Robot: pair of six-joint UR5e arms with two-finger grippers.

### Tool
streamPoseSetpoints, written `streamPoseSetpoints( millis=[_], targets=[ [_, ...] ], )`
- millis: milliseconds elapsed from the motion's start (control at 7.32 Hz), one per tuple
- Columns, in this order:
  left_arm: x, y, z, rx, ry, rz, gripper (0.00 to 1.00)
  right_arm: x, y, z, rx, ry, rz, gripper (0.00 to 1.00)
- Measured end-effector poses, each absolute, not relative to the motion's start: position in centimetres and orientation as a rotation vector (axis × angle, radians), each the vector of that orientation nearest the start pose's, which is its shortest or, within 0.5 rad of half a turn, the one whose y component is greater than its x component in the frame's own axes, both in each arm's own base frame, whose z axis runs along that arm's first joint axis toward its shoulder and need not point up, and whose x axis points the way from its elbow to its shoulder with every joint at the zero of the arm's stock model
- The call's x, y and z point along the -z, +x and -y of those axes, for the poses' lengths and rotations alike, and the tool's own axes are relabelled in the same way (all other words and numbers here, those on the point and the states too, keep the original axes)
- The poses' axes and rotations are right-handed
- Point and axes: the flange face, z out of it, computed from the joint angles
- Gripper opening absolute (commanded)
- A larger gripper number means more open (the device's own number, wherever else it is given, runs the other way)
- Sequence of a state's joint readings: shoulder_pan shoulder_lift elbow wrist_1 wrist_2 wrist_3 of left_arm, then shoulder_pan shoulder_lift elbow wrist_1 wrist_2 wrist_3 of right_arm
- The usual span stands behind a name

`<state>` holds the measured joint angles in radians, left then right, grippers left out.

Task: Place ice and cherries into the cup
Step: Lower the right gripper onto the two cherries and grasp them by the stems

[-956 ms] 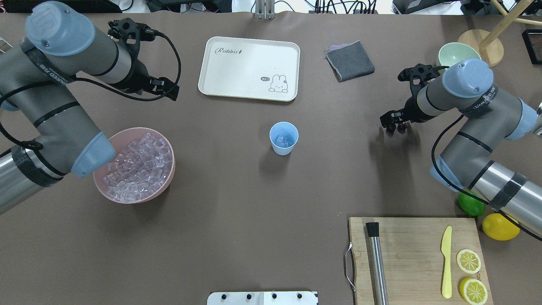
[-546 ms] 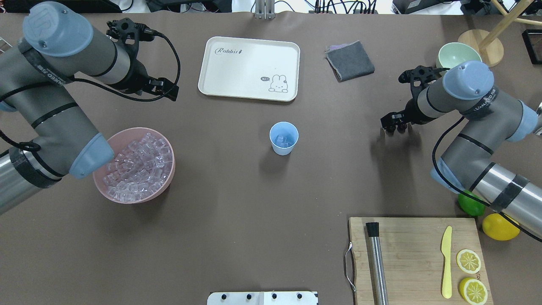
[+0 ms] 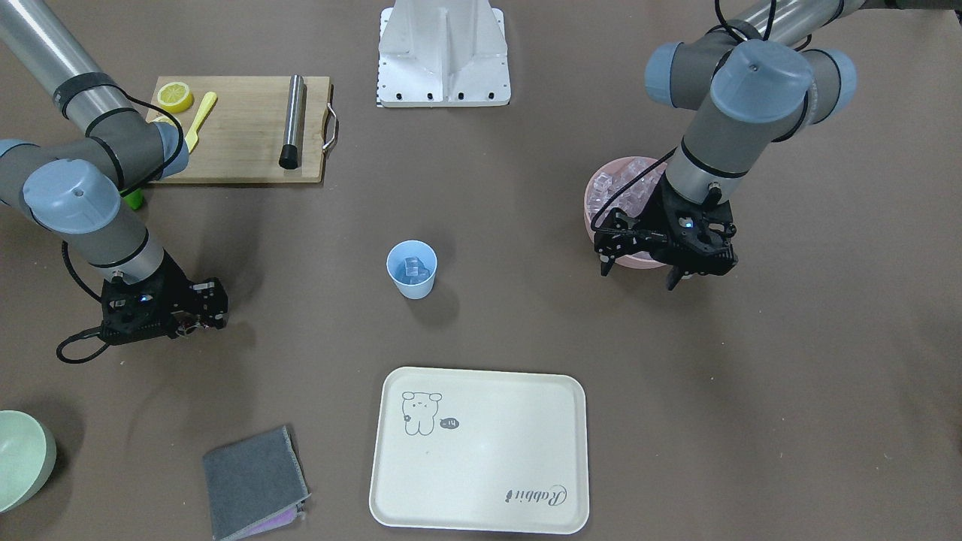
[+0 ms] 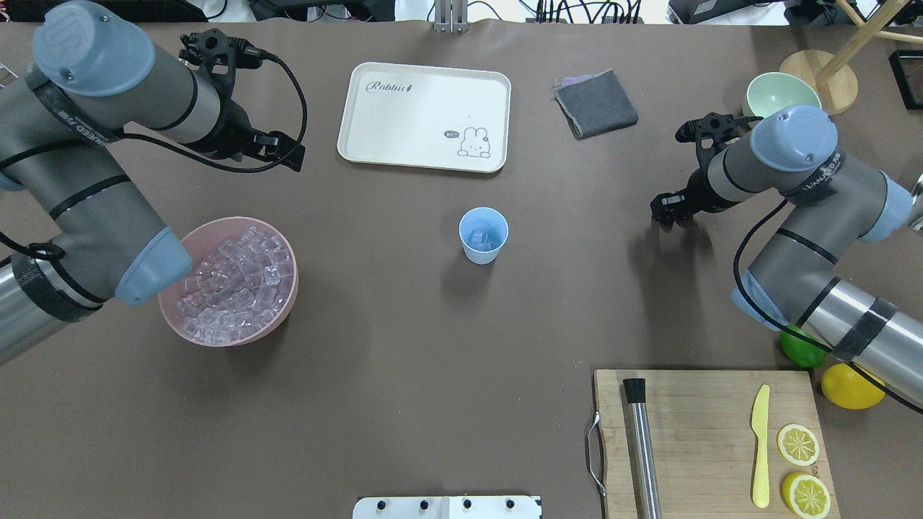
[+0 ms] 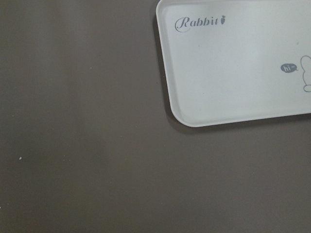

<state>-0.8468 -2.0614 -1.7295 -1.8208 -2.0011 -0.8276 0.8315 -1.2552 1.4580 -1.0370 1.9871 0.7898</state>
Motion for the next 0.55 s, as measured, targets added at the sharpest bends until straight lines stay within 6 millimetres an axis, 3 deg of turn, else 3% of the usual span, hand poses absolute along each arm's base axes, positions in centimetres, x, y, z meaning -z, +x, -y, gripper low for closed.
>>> streamPoseSetpoints(
  millis=[273,410,546],
  targets=[
    [-27.8,35.9,54.4,-0.097,0.352,-0.905,0.98,-48.5,-36.9,54.3,0.107,0.252,0.793,0.2],
    [-27.9,35.9,54.4,-0.098,0.351,-0.905,0.98,-47.9,-36.7,54.2,0.108,0.259,0.801,0.18],
    [-27.9,35.9,54.4,-0.097,0.35,-0.904,0.98,-47.1,-36.3,54.2,0.108,0.268,0.811,0.09]
  ],
)
